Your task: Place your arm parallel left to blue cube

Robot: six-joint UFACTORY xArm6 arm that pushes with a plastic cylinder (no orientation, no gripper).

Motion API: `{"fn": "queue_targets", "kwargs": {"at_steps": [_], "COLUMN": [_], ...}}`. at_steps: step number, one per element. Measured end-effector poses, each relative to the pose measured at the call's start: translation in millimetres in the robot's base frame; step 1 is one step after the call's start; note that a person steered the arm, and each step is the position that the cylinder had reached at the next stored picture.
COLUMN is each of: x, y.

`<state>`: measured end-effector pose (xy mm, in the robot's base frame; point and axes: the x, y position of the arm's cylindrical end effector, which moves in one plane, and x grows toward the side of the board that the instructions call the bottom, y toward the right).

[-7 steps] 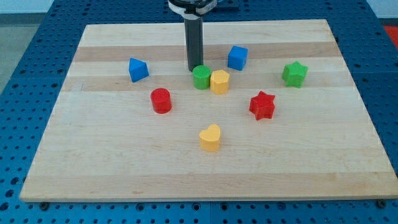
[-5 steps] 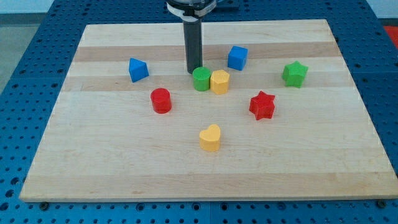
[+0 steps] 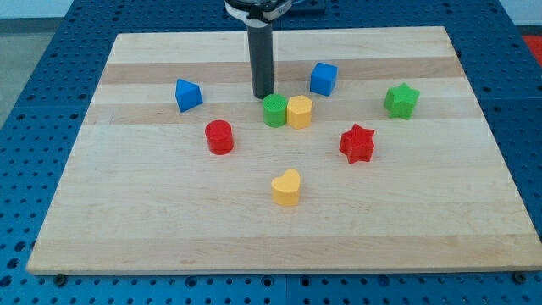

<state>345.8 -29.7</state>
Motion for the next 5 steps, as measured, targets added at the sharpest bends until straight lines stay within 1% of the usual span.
{"fn": "queue_targets", "kwargs": {"at_steps": [1, 2, 5], "x": [-21.7, -25.3, -66.6], "y": [-10.8, -11.3, -17.4]}}
